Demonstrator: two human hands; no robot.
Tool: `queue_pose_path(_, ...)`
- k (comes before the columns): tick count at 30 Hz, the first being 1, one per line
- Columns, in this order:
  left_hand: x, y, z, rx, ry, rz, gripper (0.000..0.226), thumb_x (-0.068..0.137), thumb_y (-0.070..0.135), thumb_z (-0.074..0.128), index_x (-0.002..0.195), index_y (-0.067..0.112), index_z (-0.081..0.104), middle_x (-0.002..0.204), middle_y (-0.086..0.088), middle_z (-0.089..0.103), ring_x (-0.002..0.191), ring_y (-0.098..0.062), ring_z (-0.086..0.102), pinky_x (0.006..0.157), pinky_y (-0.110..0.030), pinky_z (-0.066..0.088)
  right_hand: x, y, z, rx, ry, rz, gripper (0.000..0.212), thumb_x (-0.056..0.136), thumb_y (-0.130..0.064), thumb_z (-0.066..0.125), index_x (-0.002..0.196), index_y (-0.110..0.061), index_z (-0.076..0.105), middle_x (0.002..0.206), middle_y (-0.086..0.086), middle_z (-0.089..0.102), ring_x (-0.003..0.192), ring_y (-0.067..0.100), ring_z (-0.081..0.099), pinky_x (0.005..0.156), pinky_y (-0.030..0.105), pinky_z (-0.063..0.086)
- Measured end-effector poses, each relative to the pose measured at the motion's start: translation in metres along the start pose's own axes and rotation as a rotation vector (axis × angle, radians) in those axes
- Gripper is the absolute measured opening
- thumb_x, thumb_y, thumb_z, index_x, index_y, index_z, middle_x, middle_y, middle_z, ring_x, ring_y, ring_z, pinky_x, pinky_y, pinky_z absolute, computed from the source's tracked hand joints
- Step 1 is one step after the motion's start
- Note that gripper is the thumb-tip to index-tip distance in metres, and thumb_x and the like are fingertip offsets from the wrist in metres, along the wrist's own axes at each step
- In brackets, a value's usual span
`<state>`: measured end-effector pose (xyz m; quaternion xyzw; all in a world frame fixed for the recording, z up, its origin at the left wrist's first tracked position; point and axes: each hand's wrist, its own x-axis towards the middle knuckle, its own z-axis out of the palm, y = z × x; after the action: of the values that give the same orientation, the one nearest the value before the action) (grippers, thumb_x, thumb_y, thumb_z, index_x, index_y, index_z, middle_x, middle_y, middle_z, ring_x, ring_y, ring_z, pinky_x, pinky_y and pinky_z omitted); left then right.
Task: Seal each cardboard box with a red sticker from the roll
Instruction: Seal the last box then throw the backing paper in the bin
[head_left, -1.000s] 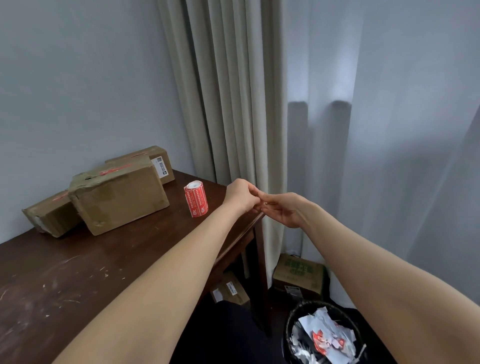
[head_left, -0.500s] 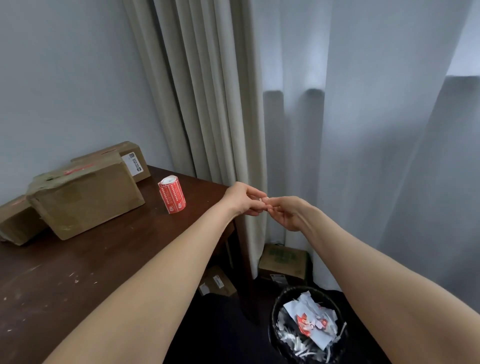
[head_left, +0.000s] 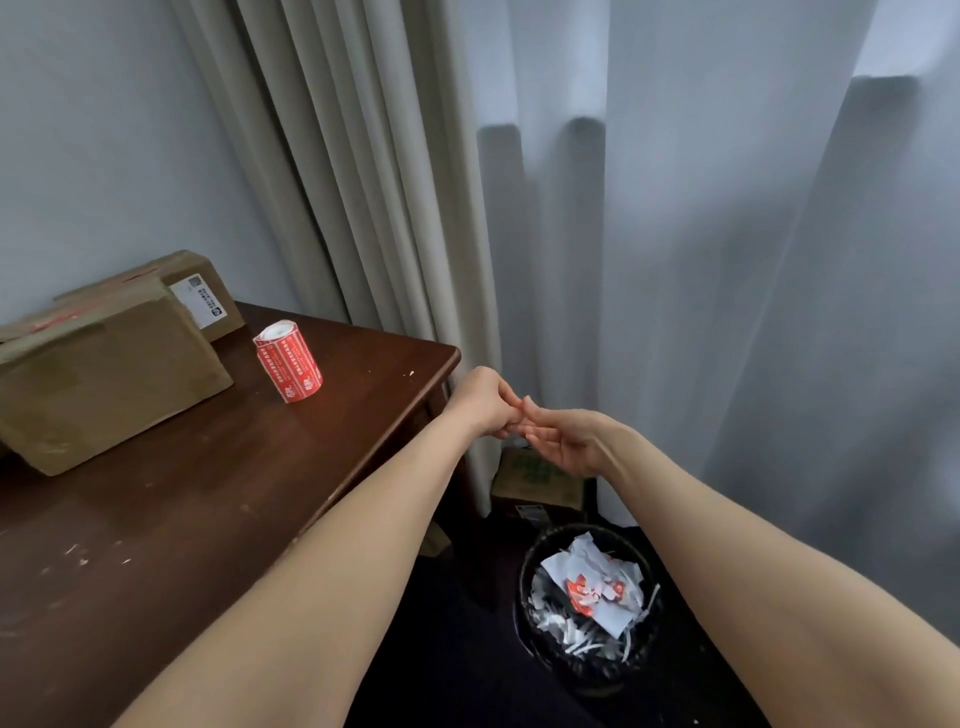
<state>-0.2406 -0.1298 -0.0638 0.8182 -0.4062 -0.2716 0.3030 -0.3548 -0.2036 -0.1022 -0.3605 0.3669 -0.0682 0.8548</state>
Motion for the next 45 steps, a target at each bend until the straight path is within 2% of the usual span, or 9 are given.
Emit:
queue_pose_path(6, 0.009, -0.012, 0.029, 0.005, -0.072, -0.054, 0.014, 0.080, -0.004, 0.066, 0.087, 0.004, 0.074, 0.090, -0.016, 0.072, 0.086, -0.028, 0.072, 0.079, -0.033, 0.059, 0.016, 0.019, -0.030, 0.052, -0.009, 0.016, 0.015, 0.094, -0.007, 0.058, 0.103, 0.005, 0.063, 0.074, 0.009, 0.071, 0.055, 0.005, 0.067, 0.051, 0.014, 0.054)
queue_pose_path(12, 0.021, -0.030, 0.055, -0.057, -0.176, -0.142, 0.023, 0.079, -0.008, 0.069, 0.095, 0.005, 0.060, 0.072, -0.011, 0.064, 0.058, -0.012, 0.063, 0.056, -0.019, 0.056, 0.038, 0.040, -0.048, -0.056, 0.111, 0.015, 0.014, 0.094, -0.007, 0.058, 0.084, 0.001, 0.065, 0.059, 0.003, 0.067, 0.046, 0.003, 0.062, 0.046, 0.010, 0.050)
queue_pose_path(15, 0.027, -0.038, 0.067, -0.032, -0.245, -0.158, 0.024, 0.079, -0.008, 0.067, 0.101, 0.001, 0.063, 0.076, -0.012, 0.064, 0.067, -0.018, 0.064, 0.066, -0.025, 0.058, 0.048, 0.048, -0.056, -0.112, 0.227, 0.022, 0.017, 0.093, -0.007, 0.061, 0.077, -0.002, 0.065, 0.051, 0.002, 0.064, 0.038, 0.003, 0.057, 0.041, 0.010, 0.047)
queue_pose_path(18, 0.028, -0.043, 0.079, -0.001, -0.321, -0.159, 0.025, 0.085, -0.003, 0.062, 0.110, 0.001, 0.062, 0.081, -0.010, 0.063, 0.068, -0.015, 0.061, 0.054, -0.019, 0.055, 0.057, 0.059, -0.065, -0.146, 0.336, 0.034, 0.020, 0.092, -0.008, 0.064, 0.072, -0.002, 0.066, 0.049, 0.003, 0.062, 0.036, 0.003, 0.055, 0.040, 0.011, 0.047)
queue_pose_path(23, 0.040, -0.059, 0.103, 0.108, -0.361, -0.172, 0.028, 0.088, 0.008, 0.064, 0.116, 0.006, 0.063, 0.108, -0.012, 0.062, 0.099, -0.022, 0.063, 0.086, -0.033, 0.055, 0.071, 0.088, -0.094, -0.129, 0.537, 0.101, 0.017, 0.087, -0.011, 0.070, 0.085, 0.000, 0.058, 0.066, 0.010, 0.063, 0.052, 0.012, 0.060, 0.039, 0.016, 0.048)
queue_pose_path(31, 0.051, -0.070, 0.117, 0.184, -0.408, -0.200, 0.026, 0.090, 0.016, 0.064, 0.115, 0.009, 0.065, 0.121, -0.011, 0.061, 0.114, -0.023, 0.057, 0.087, -0.033, 0.054, 0.075, 0.119, -0.136, -0.374, 0.845, 0.177, 0.007, 0.087, 0.004, 0.062, 0.082, 0.010, 0.060, 0.077, 0.020, 0.067, 0.062, 0.024, 0.064, 0.062, 0.031, 0.057)
queue_pose_path(33, 0.053, -0.070, 0.117, 0.189, -0.418, -0.200, 0.026, 0.090, 0.016, 0.064, 0.115, 0.009, 0.065, 0.121, -0.010, 0.061, 0.114, -0.024, 0.056, 0.087, -0.033, 0.053, 0.073, 0.117, -0.132, -0.602, 0.845, 0.195, 0.008, 0.085, 0.000, 0.064, 0.079, 0.003, 0.059, 0.068, 0.012, 0.060, 0.056, 0.018, 0.059, 0.051, 0.026, 0.049)
queue_pose_path(35, 0.055, -0.069, 0.117, 0.198, -0.423, -0.194, 0.026, 0.091, 0.017, 0.063, 0.115, 0.009, 0.065, 0.121, -0.010, 0.061, 0.114, -0.024, 0.056, 0.087, -0.032, 0.053, 0.072, 0.118, -0.129, -0.724, 0.842, 0.187, 0.016, 0.082, -0.005, 0.069, 0.072, -0.003, 0.057, 0.066, 0.009, 0.059, 0.061, 0.019, 0.060, 0.056, 0.027, 0.050)
queue_pose_path(45, 0.056, -0.066, 0.104, 0.199, -0.424, -0.186, 0.026, 0.091, 0.019, 0.063, 0.115, 0.011, 0.064, 0.120, -0.009, 0.061, 0.112, -0.023, 0.057, 0.091, -0.035, 0.052, 0.071, 0.111, -0.119, -0.912, 0.829, 0.135, 0.013, 0.080, -0.005, 0.072, 0.083, -0.005, 0.059, 0.088, 0.013, 0.062, 0.086, 0.029, 0.065, 0.064, 0.031, 0.050)
